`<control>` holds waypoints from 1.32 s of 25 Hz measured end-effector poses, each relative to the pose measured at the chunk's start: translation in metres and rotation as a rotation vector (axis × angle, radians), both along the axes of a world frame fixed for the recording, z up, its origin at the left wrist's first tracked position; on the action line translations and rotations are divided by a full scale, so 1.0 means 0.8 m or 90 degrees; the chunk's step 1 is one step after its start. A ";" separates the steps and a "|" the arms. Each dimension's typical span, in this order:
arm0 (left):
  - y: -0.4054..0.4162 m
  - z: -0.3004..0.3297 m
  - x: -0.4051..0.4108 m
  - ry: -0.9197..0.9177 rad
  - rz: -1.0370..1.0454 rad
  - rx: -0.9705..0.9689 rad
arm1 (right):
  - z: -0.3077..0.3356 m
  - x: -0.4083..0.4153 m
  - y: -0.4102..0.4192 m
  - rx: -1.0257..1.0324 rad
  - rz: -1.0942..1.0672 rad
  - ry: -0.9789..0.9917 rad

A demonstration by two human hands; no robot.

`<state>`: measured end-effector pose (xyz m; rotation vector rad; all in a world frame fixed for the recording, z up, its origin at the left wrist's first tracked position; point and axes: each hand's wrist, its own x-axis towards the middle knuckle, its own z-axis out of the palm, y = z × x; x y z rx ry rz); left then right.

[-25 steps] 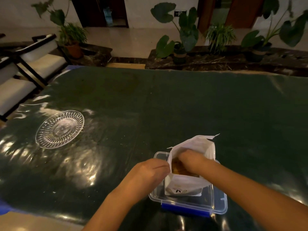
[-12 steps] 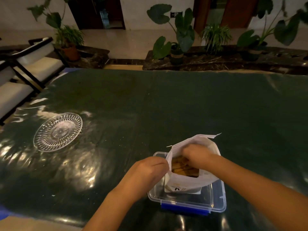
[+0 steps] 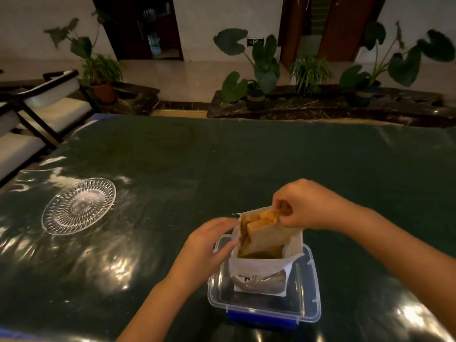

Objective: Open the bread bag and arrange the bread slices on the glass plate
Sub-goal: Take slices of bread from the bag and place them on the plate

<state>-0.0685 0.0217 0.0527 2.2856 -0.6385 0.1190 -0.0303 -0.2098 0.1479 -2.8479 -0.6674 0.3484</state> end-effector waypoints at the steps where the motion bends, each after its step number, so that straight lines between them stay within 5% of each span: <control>1: -0.003 0.006 0.002 0.038 0.034 -0.035 | 0.014 0.003 -0.004 0.021 -0.002 0.000; 6: -0.026 0.042 0.026 0.187 0.011 -0.169 | 0.066 0.017 -0.011 0.109 0.040 0.005; 14: -0.021 0.070 0.025 0.193 0.000 -0.427 | 0.109 0.045 0.006 0.163 0.162 0.031; 20: 0.036 0.095 0.012 0.131 0.091 -0.521 | 0.103 0.052 0.053 0.465 0.116 0.167; 24: 0.110 0.102 -0.012 0.098 0.179 -0.564 | 0.055 0.029 0.117 0.708 0.034 0.266; 33: 0.365 0.073 -0.078 0.159 0.339 -0.541 | -0.057 -0.044 0.411 0.822 -0.137 0.282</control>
